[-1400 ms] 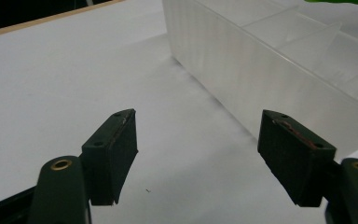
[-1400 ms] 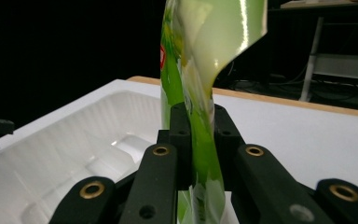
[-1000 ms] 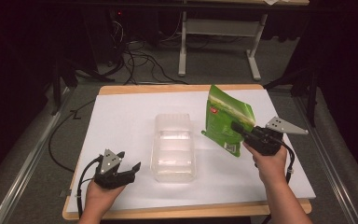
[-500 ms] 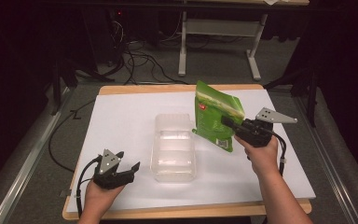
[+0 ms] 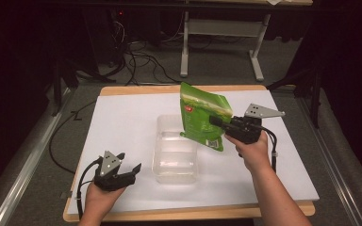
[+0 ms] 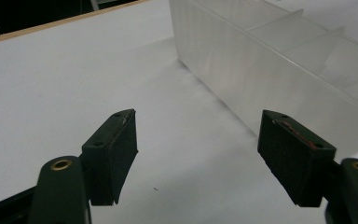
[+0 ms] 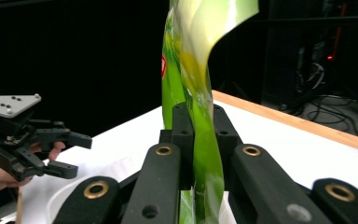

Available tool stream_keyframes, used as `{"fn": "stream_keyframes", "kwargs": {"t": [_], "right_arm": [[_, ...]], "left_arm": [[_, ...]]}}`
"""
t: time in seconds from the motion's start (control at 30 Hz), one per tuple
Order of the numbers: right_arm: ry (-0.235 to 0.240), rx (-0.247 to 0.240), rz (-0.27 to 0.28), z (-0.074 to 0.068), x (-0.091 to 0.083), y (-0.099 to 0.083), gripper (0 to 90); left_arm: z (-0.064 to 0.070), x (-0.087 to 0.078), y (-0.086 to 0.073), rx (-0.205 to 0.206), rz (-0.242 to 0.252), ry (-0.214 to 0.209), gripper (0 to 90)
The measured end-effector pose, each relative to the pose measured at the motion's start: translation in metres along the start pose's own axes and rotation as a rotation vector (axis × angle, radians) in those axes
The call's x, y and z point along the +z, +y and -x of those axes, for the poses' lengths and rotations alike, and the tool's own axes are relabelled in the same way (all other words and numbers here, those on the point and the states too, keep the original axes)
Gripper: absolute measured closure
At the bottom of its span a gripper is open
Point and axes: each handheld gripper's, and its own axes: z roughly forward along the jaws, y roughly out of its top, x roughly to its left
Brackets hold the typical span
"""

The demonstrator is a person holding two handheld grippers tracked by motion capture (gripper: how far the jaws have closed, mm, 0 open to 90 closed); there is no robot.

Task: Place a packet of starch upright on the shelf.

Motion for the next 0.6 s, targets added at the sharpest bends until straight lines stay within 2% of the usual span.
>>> {"fn": "stream_keyframes", "kwargs": {"t": [0.37,0.43,0.6], "right_arm": [[0.079,-0.012,0.002,-0.004,0.023,0.002,84.7],[0.106,-0.016,-0.007,-0.006,0.03,0.002,84.6],[0.13,-0.022,-0.019,-0.01,0.038,0.002,84.7]], "left_arm": [[-0.002,-0.002,0.0,-0.004,0.008,0.01,28.9],[-0.001,-0.002,-0.001,-0.004,0.007,0.011,29.0],[-0.001,-0.002,-0.001,-0.006,0.004,0.014,28.9]]}}
